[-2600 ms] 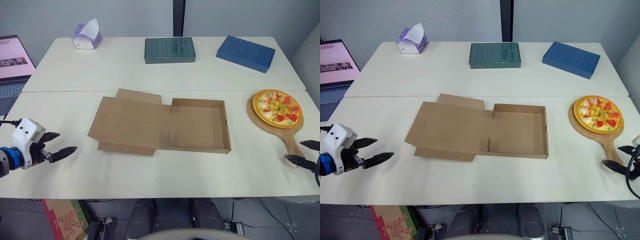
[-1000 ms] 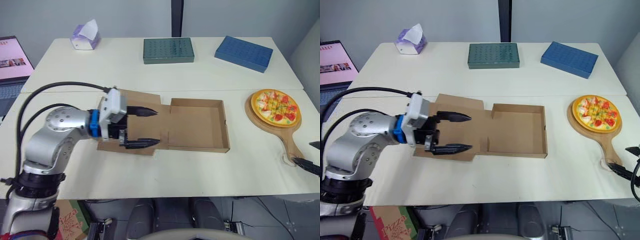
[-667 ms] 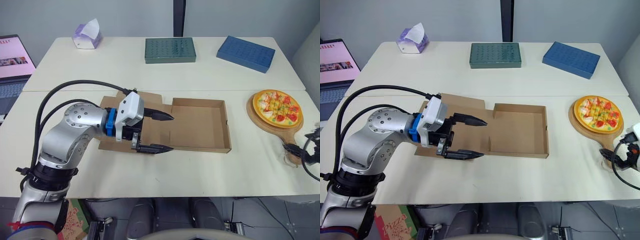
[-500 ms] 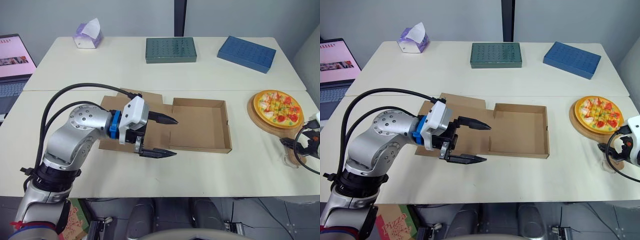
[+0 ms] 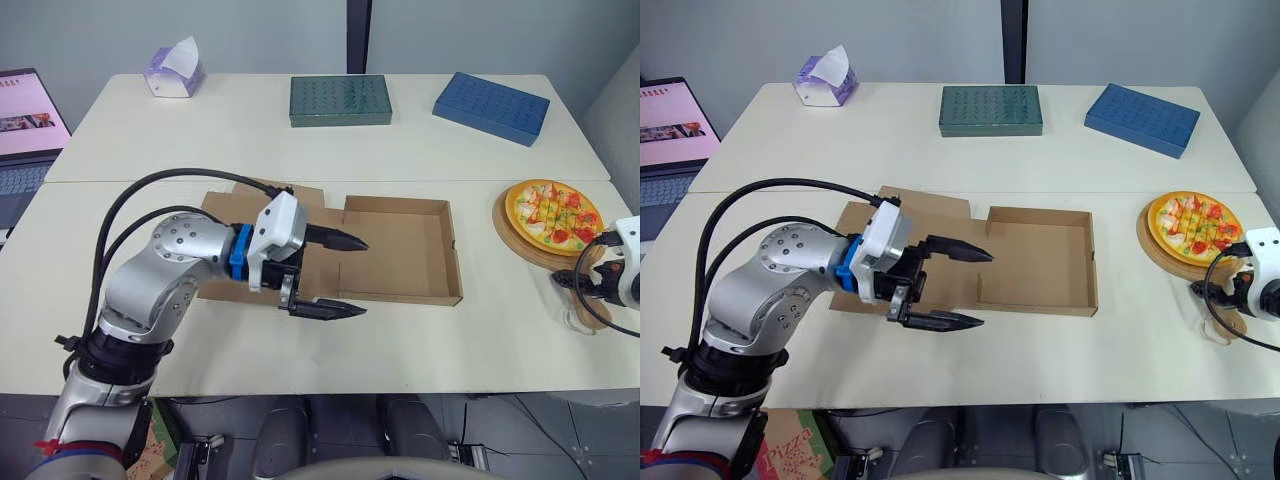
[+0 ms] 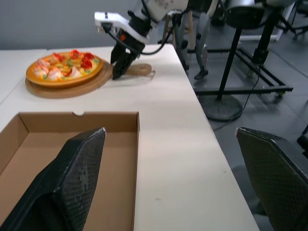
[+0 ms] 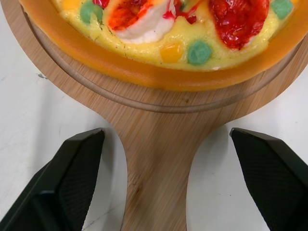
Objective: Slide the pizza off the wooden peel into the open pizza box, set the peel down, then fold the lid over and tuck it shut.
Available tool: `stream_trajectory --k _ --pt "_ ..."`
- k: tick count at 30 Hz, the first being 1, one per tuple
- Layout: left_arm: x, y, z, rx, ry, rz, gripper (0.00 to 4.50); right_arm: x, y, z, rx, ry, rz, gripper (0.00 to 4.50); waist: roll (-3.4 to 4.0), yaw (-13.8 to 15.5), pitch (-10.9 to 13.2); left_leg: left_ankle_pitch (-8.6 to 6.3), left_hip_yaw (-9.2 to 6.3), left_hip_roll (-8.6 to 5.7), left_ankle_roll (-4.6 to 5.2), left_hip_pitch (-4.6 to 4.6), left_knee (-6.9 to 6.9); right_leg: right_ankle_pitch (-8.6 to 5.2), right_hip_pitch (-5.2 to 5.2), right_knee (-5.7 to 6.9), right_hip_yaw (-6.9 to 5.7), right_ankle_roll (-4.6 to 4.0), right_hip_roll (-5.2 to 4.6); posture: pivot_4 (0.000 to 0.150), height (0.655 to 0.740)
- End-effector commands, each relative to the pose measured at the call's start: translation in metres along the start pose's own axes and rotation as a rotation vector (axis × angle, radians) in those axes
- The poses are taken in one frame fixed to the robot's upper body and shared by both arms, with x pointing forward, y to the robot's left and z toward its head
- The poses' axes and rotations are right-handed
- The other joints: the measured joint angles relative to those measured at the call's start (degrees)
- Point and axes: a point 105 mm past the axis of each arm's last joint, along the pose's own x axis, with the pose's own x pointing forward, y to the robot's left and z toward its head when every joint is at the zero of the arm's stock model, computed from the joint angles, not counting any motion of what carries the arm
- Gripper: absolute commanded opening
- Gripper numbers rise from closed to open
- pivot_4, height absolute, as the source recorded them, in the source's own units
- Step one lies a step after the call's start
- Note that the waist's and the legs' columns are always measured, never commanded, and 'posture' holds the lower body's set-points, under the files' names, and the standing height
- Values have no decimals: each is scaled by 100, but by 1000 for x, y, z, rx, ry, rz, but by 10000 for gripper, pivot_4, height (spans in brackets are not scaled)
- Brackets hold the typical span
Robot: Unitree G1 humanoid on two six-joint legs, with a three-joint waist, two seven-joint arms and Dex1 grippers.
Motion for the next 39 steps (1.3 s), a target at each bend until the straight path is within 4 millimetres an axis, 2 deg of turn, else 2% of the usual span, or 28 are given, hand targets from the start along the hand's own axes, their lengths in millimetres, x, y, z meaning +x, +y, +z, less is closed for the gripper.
stream_trajectory --k 1,6,7,11,13,21,23,27,32,39 --pt "0 2 14 47 -28 11 45000 2 -2 -6 12 22 2 32725 -5 0 -2 0 -1 0 0 0 1 0 1 0 -1 0 0 1500 7279" --pt "-5 8 11 52 -13 46 45000 2 7 -4 13 -16 43 16599 -13 -8 -6 0 -1 0 0 2 8 1 6 -1 0 4 0 1500 7279" --pt "-7 9 10 49 -11 52 45000 2 8 -4 5 -24 42 15591 -13 -3 -6 0 -1 -1 0 1 9 0 7 -1 0 8 0 1500 7279" --pt "-14 15 8 48 3 79 45000 0 3 4 -16 -104 -13 15591 -13 -29 -6 -1 -2 0 1 2 9 -2 6 -1 -1 11 1 1500 7279" --pt "-19 19 7 54 19 100 45000 -3 2 14 -35 -170 -25 15591 -15 -57 -5 -1 -1 1 1 3 10 -2 7 0 0 12 1 1500 7279" --pt "-40 28 10 51 44 179 45000 -32 -3 57 -133 -382 -75 15590 -8 -120 -2 -1 3 0 1 -4 11 -3 -3 1 5 20 1 1500 7279" --pt "-43 29 10 49 50 191 45000 -36 -2 63 -152 -406 -69 15590 -6 -115 -1 0 2 0 1 -16 11 2 -15 2 5 12 1 1500 7279" --pt "-55 33 11 48 76 234 45000 -47 6 76 -187 -462 -34 15590 6 -109 7 -1 2 -2 1 -26 10 8 -25 2 6 1 0 1500 7279" --pt "-71 37 10 51 122 302 45000 -63 25 95 -297 -515 36 15590 14 -113 12 -1 3 -1 1 -28 7 8 -31 3 6 1 0 1500 7279" --pt "-87 36 5 36 173 352 45000 -77 48 105 -466 -495 141 15590 13 -96 15 -1 3 -1 1 -29 4 8 -32 0 5 2 0 1500 7279"
